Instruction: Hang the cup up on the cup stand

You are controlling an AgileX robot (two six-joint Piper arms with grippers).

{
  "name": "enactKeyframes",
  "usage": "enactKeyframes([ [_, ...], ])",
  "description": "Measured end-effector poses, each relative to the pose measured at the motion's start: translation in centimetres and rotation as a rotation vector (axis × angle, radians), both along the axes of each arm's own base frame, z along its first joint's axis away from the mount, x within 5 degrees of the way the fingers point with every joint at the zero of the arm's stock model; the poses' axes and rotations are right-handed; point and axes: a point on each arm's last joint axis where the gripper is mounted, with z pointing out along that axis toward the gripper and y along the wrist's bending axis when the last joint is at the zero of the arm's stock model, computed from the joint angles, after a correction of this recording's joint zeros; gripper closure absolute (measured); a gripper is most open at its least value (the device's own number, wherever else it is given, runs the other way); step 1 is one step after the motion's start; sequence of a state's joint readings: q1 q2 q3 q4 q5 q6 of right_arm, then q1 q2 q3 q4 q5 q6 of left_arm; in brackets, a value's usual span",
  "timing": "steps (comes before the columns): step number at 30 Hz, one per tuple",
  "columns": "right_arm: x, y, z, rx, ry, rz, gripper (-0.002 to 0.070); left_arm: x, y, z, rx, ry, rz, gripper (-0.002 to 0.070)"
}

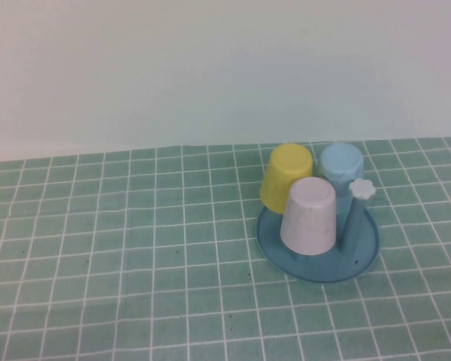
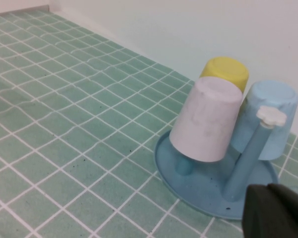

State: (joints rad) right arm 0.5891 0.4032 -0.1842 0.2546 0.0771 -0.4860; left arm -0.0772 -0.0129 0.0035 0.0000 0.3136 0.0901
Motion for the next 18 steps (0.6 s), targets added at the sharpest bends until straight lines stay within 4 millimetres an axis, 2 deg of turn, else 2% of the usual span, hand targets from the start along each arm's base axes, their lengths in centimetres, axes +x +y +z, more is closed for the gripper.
enactKeyframes([
  [15, -0.02, -0.06, 0.03, 0.001, -0.002, -0.004, 0.0678, 0.0, 0.0, 0.01, 0.0, -0.001, 0.0, 0.0676],
  [18, -0.04, -0.79, 0.32, 0.01, -0.034, -0.069, 0.0678, 0.0, 0.0, 0.01, 0.0, -0.001, 0.0, 0.0676],
])
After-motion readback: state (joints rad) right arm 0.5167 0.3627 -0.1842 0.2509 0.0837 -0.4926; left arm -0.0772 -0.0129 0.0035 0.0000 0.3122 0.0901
